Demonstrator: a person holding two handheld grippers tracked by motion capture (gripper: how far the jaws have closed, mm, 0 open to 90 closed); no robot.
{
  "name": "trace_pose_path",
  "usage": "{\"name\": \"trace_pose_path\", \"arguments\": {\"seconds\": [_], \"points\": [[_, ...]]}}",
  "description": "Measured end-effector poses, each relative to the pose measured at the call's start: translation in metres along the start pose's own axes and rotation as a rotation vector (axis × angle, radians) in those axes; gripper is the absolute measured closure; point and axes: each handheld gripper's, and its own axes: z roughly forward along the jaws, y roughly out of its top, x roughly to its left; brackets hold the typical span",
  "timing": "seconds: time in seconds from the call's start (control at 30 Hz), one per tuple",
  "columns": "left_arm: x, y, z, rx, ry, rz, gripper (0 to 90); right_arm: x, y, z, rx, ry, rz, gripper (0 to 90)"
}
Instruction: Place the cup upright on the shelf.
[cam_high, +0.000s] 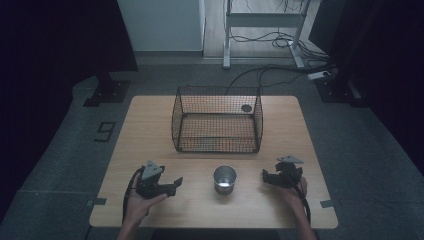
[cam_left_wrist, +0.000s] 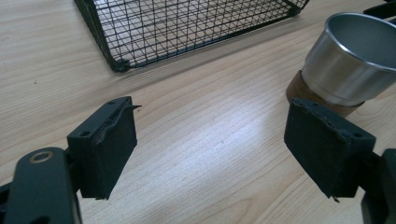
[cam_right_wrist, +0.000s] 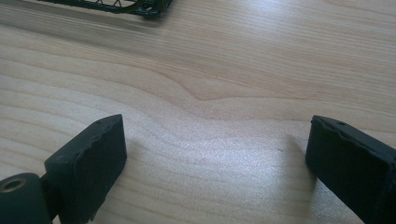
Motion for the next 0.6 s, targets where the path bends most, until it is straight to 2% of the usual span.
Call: {"name": "trace_pose_path", "arguments": {"seconds": [0.03,0.33,0.6], "points": [[-0.001,0.000,0.001,0.003,-0.004,0.002,17.3,-0.001,0.001,-0.003,-0.011,0.011,0.013,6.0],[0.000,0.001,-0.003,-0.009,-0.002,0.000,17.2,0.000,0.006,-0.022,-0.071,0.034,0.007,8.9],[0.006,0.000,-0.005,-0.016,0.000,-0.019,17.3,0.011,0.012,-0.039,-0.122,0.072,-0.012,10.2]]}}
